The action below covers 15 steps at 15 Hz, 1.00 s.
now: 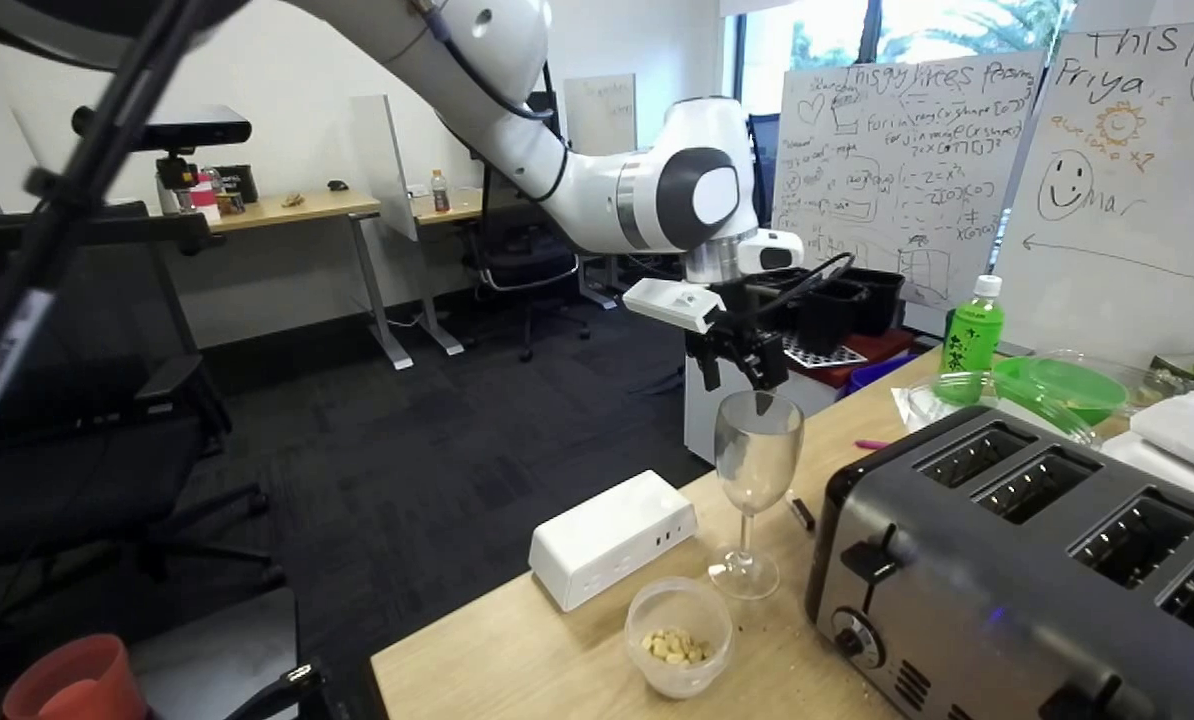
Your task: Pick the black and white object on the table and put it next to the bread toaster
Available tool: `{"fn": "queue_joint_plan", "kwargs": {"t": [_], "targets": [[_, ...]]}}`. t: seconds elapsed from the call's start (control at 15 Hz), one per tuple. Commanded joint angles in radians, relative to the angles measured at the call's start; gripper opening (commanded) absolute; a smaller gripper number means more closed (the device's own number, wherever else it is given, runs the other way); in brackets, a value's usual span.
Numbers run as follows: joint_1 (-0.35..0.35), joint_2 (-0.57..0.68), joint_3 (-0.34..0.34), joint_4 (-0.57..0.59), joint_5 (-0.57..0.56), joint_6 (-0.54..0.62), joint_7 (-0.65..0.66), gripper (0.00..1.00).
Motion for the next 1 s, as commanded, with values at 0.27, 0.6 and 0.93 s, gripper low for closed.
{"fn": "queue_joint_plan", "kwargs": {"t": [0.27,0.6,0.93], "targets": [[-0.031,-0.329,0.037,-0.504,0.002,0.293,-0.055,1.00],[-0.052,-0.413,0.092,-0.624,0.059,0.329,-0.125,1.00],[-0.082,-0.466,0.126,-0.689,0.098,0.349,-0.189,1.00]]}}
